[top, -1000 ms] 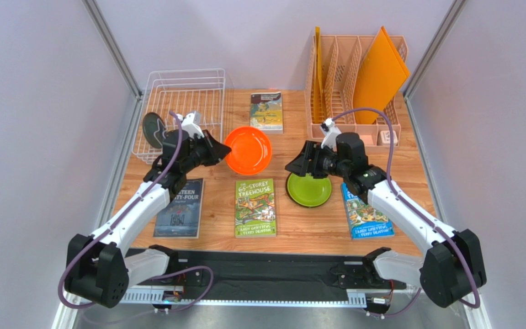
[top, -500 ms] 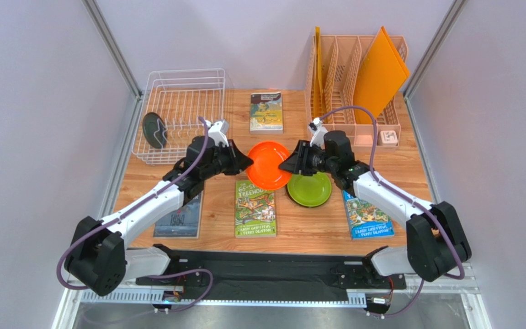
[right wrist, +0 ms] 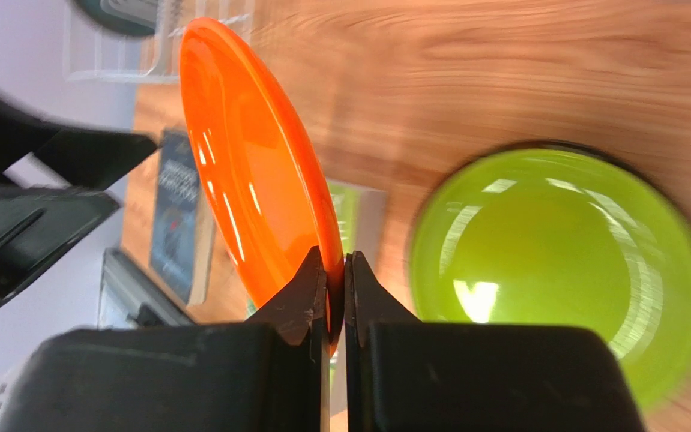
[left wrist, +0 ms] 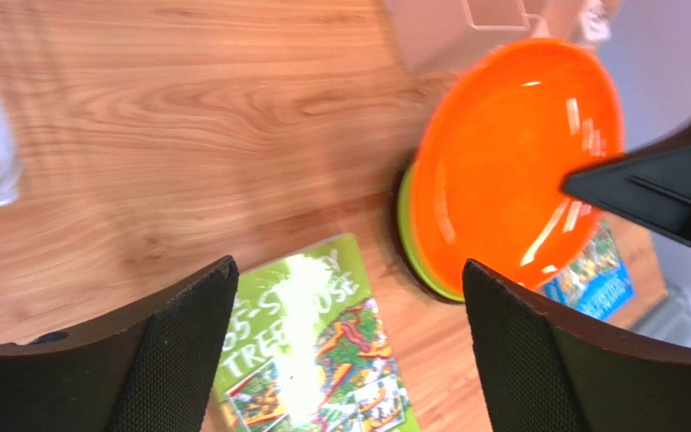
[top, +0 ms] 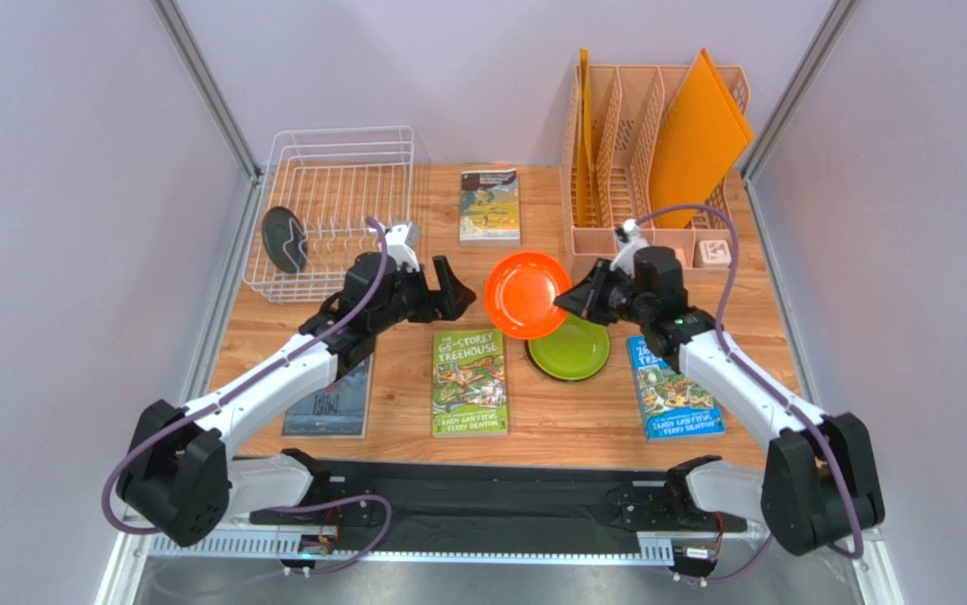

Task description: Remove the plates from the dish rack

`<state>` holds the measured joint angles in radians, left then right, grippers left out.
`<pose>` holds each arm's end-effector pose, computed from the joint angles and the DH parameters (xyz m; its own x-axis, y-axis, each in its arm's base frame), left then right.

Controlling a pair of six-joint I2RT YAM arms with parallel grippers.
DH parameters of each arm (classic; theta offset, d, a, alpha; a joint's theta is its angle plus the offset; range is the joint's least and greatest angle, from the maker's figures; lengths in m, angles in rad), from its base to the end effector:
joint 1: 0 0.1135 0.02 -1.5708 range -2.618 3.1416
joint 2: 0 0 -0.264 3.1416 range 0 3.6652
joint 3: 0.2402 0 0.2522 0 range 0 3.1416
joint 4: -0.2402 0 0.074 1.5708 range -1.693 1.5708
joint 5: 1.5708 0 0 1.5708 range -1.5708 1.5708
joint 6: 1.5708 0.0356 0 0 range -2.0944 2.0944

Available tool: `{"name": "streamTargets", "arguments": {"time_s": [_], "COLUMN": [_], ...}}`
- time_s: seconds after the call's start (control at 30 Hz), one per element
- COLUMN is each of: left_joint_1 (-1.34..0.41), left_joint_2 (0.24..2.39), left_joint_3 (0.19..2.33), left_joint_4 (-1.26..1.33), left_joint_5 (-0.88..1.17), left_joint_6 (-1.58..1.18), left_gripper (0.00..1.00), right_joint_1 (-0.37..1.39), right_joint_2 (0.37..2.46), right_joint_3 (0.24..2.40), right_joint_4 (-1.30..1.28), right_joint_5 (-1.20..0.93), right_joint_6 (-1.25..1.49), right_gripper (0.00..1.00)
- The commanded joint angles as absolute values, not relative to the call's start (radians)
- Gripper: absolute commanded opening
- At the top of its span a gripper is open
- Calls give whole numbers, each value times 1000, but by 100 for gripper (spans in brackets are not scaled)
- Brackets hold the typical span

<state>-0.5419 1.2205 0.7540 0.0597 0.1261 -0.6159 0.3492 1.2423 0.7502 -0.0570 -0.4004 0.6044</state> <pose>0.2338 -0.1460 0.2616 -0.6295 -0.2900 -0.7209 0.3026 0.7630 -0.5712 0.2491 0.1055 0.2448 -0.7601 0.2802 -0.5863 -0.2376 0.7199 0.6521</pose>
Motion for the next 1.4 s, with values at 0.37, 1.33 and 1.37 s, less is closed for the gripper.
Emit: {"name": "streamTargets", "arguments": {"time_s": [0.37, 1.33, 1.37], "left_joint_1": [-540, -328, -305], "left_joint_2": [1045, 1055, 1061], "left_joint_3": [854, 851, 854], "left_joint_4": [-137, -132, -135], "left_joint_5": [-480, -396, -393], "left_joint_6": [-316, -314, -316], "left_gripper": [100, 100, 100], "right_joint_1": [179, 160, 161], "right_joint_2": [1117, 1325, 1309], "right_joint_3": [658, 705, 722], "right_joint_4": [-340, -334, -368], "right_joint_5": [-261, -297, -269], "right_joint_6": [568, 537, 514], "right_gripper": [0, 65, 66]}}
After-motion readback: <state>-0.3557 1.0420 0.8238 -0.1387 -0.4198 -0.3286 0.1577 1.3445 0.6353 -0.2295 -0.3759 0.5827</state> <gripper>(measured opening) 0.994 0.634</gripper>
